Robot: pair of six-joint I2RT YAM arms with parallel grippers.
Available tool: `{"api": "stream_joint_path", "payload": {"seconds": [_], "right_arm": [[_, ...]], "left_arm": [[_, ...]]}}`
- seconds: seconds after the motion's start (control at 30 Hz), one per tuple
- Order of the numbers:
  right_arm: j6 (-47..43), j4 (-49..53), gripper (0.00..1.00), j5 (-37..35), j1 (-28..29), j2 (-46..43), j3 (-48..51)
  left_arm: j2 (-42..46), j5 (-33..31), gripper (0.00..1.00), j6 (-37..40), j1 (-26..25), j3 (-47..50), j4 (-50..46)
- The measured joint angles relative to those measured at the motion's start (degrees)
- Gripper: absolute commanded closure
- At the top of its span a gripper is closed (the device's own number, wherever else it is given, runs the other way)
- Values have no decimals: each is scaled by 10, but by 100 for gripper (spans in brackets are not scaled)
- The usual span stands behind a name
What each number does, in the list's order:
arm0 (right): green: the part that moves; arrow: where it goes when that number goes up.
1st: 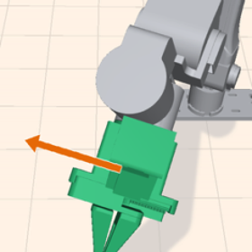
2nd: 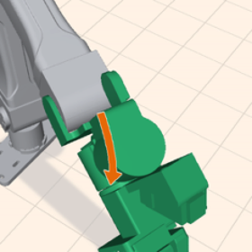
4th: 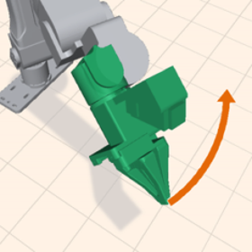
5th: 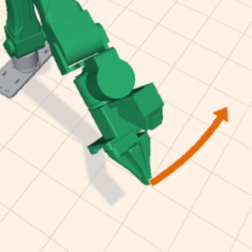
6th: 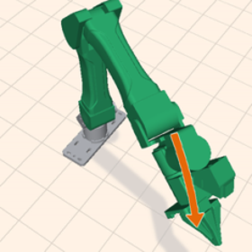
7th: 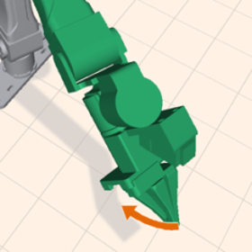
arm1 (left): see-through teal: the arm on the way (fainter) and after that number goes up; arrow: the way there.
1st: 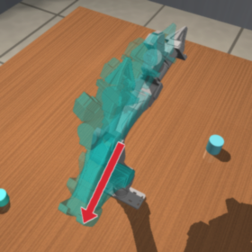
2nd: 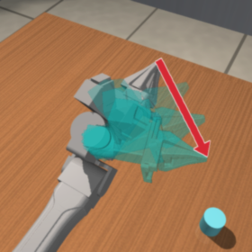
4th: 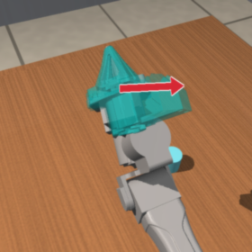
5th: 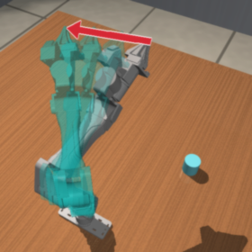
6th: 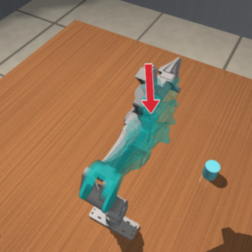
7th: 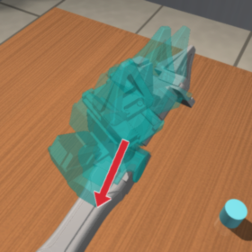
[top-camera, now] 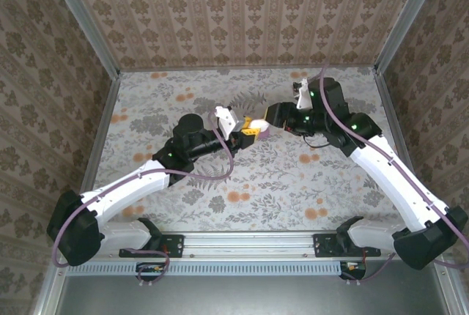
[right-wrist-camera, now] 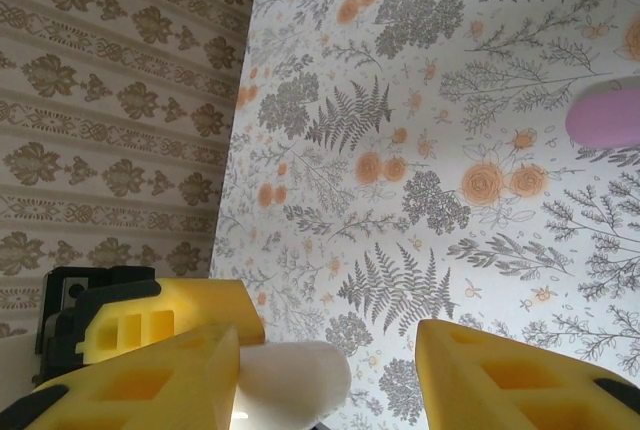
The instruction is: Insert wireless bluetooth earbuds into charging case
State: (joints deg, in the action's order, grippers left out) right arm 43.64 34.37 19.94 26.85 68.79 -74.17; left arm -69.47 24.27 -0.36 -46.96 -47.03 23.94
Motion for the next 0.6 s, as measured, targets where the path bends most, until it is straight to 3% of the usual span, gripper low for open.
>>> {"api": "stream_joint_path", "payload": {"seconds": [0.33,0.6], "right_arm": [[-15,-30,44,-109,-17,-139,101],[0,-45,43,-155,-39,-179,184]], "left_arm": [[-2,-18,72,-125,33,1,-2],[-45,-14,74,-226,58,1,-61]]}}
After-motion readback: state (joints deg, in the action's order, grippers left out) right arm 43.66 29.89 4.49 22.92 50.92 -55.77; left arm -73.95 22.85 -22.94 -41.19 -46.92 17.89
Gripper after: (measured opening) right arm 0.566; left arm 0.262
